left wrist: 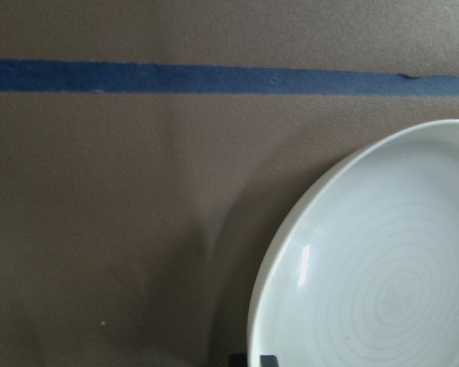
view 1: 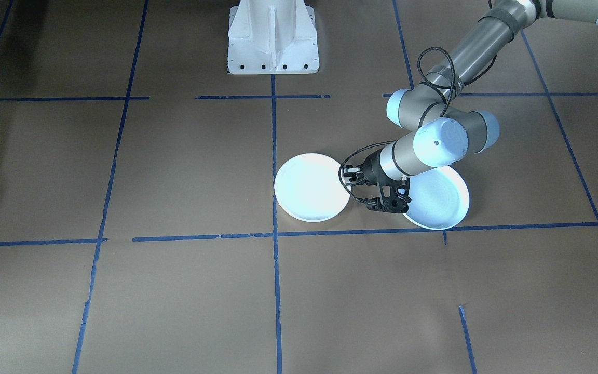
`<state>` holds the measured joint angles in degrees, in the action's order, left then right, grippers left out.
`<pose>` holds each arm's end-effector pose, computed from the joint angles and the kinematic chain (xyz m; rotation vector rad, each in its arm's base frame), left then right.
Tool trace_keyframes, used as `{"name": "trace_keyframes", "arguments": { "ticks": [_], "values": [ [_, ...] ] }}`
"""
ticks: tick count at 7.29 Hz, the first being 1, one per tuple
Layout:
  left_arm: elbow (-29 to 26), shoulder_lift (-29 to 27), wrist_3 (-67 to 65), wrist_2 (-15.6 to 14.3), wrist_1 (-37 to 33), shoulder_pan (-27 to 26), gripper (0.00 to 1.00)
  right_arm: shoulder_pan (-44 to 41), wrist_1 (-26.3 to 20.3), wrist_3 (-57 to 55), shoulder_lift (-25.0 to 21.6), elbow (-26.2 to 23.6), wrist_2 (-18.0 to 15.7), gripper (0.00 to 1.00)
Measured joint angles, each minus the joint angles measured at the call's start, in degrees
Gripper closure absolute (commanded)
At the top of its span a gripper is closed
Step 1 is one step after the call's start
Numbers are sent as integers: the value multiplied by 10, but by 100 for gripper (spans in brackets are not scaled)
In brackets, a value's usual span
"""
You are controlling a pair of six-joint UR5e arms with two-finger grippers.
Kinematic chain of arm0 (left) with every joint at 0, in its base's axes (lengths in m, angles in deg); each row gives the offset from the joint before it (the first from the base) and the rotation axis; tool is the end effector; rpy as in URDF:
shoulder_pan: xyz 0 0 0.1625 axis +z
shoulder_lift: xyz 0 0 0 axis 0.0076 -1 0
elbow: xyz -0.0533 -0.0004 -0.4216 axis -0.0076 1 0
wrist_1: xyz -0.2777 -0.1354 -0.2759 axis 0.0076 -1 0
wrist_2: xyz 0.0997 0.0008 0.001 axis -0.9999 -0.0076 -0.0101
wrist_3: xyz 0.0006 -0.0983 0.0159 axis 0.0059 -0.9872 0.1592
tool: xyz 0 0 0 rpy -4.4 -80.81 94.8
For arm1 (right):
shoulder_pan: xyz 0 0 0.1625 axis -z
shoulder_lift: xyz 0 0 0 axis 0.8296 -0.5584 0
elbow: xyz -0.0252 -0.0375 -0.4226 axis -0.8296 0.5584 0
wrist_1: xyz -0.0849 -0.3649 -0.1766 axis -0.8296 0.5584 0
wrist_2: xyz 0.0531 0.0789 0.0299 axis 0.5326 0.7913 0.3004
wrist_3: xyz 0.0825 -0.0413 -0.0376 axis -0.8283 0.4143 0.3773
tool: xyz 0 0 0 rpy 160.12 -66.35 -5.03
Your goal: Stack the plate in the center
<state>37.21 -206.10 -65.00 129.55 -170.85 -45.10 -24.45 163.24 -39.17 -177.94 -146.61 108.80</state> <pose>0.4690 -0.5456 0.3513 -0.1421 1.1602 0.0958 -0.0109 -0.4688 0.6865 -0.0879 -0.7309 0.0193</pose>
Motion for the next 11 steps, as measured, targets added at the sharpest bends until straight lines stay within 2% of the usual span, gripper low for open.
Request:
{"name": "trace_keyframes", "arguments": {
  "ticks": [2,6,8,10,11],
  "values": [
    [11,23,26,21,0,-62,100,0,0,0,0,0,0,0],
    [21,115,150,83,4,-147,100,0,0,0,0,0,0,0],
    [26,146,183,101,6,-166,100,0,0,0,0,1,0,0],
    [34,174,202,104,8,-168,100,0,0,0,0,0,0,0],
    [35,178,204,103,9,-168,30,0,0,0,0,0,0,0]
  ]
}}
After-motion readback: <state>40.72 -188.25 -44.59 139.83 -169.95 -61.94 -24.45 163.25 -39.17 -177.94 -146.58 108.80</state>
